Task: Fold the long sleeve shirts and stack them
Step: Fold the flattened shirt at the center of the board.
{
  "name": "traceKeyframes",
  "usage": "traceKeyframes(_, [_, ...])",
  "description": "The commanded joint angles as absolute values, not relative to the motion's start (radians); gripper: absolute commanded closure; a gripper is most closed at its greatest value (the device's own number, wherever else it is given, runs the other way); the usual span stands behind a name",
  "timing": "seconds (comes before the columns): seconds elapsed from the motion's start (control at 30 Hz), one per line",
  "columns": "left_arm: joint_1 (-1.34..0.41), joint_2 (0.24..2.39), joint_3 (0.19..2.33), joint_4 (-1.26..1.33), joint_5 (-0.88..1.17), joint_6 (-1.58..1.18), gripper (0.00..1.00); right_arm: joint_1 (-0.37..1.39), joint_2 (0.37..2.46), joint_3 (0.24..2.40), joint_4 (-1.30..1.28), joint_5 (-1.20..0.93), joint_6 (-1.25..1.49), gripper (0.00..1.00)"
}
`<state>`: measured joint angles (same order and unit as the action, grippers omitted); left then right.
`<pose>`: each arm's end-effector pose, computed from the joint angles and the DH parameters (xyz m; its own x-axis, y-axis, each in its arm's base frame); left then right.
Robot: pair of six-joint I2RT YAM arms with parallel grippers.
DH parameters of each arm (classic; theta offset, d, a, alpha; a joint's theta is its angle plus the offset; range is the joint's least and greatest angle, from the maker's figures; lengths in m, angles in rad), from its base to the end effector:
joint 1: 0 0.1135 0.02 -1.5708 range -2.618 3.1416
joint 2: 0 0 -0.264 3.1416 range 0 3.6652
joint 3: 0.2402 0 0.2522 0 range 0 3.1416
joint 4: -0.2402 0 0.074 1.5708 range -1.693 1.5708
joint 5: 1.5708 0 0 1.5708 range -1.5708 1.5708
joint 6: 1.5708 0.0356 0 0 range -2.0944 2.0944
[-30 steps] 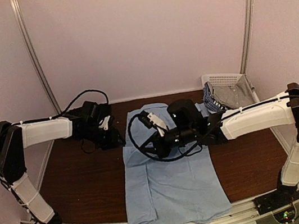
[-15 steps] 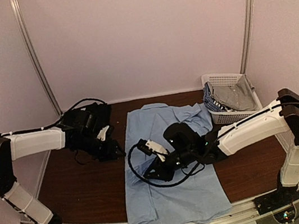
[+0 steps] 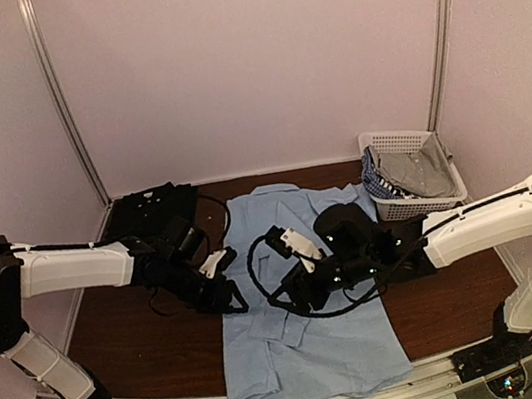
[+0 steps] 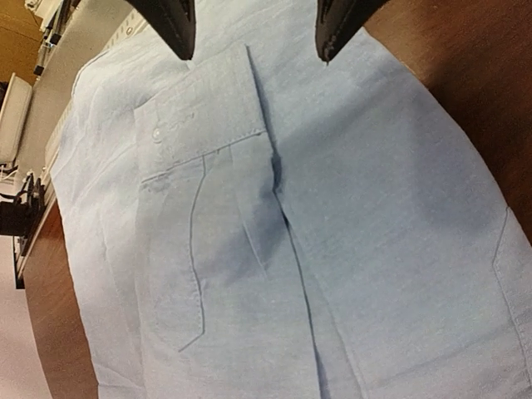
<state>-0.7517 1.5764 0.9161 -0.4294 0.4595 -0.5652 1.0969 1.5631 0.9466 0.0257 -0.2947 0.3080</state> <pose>0.2089 -0.2169 0.1808 -0.9550 0.2356 -0.1802 0.2966 0.7588 -0.5799 0.1470 0.3093 0.2246 -0.5337 -0.4050 -0.7424 -0.8392 0.3619 0.4059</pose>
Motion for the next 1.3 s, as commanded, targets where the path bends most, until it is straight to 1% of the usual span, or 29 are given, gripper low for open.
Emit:
traceKeyframes(0.0, [-0.794, 1.601, 0.913, -0.403, 0.421, -0.591, 0.51, 1.064, 1.508, 0.952, -0.016, -0.144, 0.349, 0.38])
traceKeyframes(0.17, [-0.847, 1.669, 0.931, -0.378, 0.419, -0.619, 0.53, 1.024, 1.486, 0.959, -0.028, -0.094, 0.379, 0.35])
traceKeyframes(0.4, [-0.896, 1.700, 0.937, -0.369, 0.419, -0.657, 0.60, 1.011, 1.492, 0.946, -0.018, -0.087, 0.391, 0.33])
traceKeyframes(0.5, [-0.910, 1.693, 0.936, -0.365, 0.424, -0.676, 0.71, 1.009, 1.495, 0.937, -0.005, -0.083, 0.394, 0.32])
traceKeyframes(0.57, [-0.913, 1.683, 0.934, -0.363, 0.426, -0.690, 0.85, 1.007, 1.501, 0.935, -0.003, -0.080, 0.395, 0.32])
traceKeyframes(0.67, [-0.913, 1.657, 0.931, -0.360, 0.437, -0.703, 0.98, 0.998, 1.506, 0.937, -0.003, -0.075, 0.398, 0.32])
traceKeyframes(0.7, [-0.914, 1.647, 0.930, -0.361, 0.440, -0.709, 1.00, 0.995, 1.506, 0.937, -0.003, -0.071, 0.400, 0.32])
traceKeyframes(0.93, [-0.934, 1.532, 0.896, -0.416, 0.456, -0.746, 1.00, 0.944, 1.514, 0.970, -0.054, -0.027, 0.440, 0.32])
traceKeyframes(1.27, [-0.953, 1.374, 0.768, -0.487, 0.458, -0.802, 1.00, 0.896, 1.589, 1.043, -0.087, -0.034, 0.453, 0.32])
